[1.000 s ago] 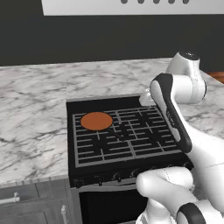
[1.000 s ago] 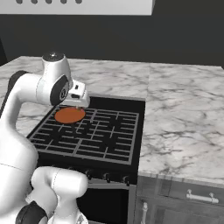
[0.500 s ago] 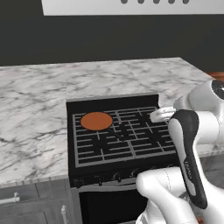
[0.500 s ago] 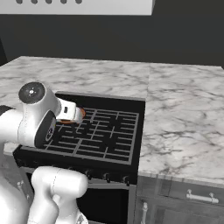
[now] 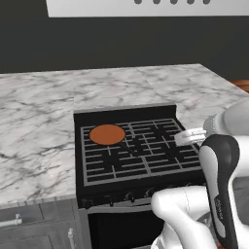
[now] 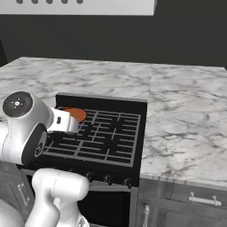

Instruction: Retrieve the chicken drumstick from the fridge and place it on the saucepan with marinade on the stove.

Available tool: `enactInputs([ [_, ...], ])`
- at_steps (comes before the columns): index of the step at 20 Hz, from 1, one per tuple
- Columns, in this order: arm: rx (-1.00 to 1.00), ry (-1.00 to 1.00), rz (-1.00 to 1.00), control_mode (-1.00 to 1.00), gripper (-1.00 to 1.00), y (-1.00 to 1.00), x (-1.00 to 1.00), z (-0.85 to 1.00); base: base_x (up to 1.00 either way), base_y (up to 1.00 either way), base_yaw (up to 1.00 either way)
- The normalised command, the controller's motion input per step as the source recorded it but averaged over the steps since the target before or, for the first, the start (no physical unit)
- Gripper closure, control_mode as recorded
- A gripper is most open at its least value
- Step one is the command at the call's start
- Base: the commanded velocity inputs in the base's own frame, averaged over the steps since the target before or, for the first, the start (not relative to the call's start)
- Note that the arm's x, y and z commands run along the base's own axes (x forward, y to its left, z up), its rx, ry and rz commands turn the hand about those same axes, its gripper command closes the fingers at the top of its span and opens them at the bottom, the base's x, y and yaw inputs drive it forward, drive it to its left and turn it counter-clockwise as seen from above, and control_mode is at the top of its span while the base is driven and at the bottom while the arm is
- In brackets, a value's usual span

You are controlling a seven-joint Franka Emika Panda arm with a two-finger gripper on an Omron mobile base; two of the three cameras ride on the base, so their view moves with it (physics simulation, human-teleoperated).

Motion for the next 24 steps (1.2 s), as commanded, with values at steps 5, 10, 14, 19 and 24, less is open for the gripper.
enactInputs([
  [5,-0.02,0.15,-0.06,-1.0,-1.0,0.0,-0.47,0.0,0.0,0.0,0.0],
  [10,-0.01,0.02,-0.02,-1.0,-1.0,0.0,-0.25,0.0,0.0,0.0,0.0],
  [14,0.0,0.0,0.0,1.0,-1.0,-0.01,-0.09,0.0,0.0,0.0,0.0],
  [19,0.0,0.0,0.0,1.0,-1.0,0.0,0.0,0.0,-0.06,0.0,0.0],
  [24,0.0,0.0,0.0,1.0,-1.0,0.0,0.0,0.0,-0.6,-0.03,0.0],
])
